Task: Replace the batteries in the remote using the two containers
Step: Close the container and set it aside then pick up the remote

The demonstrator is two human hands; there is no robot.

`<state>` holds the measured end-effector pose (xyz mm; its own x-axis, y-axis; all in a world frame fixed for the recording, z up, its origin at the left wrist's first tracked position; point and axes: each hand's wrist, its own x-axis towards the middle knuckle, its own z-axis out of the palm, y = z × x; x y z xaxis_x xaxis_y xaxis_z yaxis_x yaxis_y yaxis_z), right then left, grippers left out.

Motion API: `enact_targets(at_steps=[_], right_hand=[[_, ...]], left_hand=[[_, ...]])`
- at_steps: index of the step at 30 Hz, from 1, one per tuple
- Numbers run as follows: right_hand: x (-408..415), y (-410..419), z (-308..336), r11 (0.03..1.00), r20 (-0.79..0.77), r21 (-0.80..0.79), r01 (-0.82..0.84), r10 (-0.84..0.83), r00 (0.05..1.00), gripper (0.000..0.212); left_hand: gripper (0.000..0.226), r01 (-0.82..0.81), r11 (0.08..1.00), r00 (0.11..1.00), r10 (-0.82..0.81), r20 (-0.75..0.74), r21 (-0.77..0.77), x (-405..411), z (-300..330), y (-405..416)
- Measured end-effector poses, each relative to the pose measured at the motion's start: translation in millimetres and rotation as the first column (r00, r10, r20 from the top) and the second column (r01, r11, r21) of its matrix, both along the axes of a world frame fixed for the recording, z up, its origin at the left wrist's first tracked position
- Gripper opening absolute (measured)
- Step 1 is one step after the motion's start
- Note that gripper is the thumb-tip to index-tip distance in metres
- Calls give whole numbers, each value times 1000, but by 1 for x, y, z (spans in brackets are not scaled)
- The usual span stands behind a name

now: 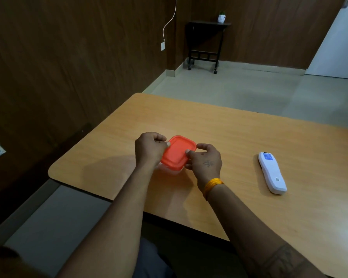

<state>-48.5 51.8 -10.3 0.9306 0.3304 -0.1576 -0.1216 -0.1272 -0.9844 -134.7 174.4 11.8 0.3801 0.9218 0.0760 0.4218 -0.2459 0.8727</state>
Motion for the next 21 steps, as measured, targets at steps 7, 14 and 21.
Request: enact_targets(at_steps=[7,14,21], right_hand=[[7,6,-9,991,86,-133,-4,15,996,35],[1,8,-16,993,36,-110,-29,33,999,34],[-5,13,-19,982,79,-187,-26,41,996,36]], left_hand=[[9,7,988,982,22,-187,152,7,-9,-2],[9,-26,996,975,44,-217,84,3,-13,5],[13,3,1000,961,0,-278,9,-1,-15,11]])
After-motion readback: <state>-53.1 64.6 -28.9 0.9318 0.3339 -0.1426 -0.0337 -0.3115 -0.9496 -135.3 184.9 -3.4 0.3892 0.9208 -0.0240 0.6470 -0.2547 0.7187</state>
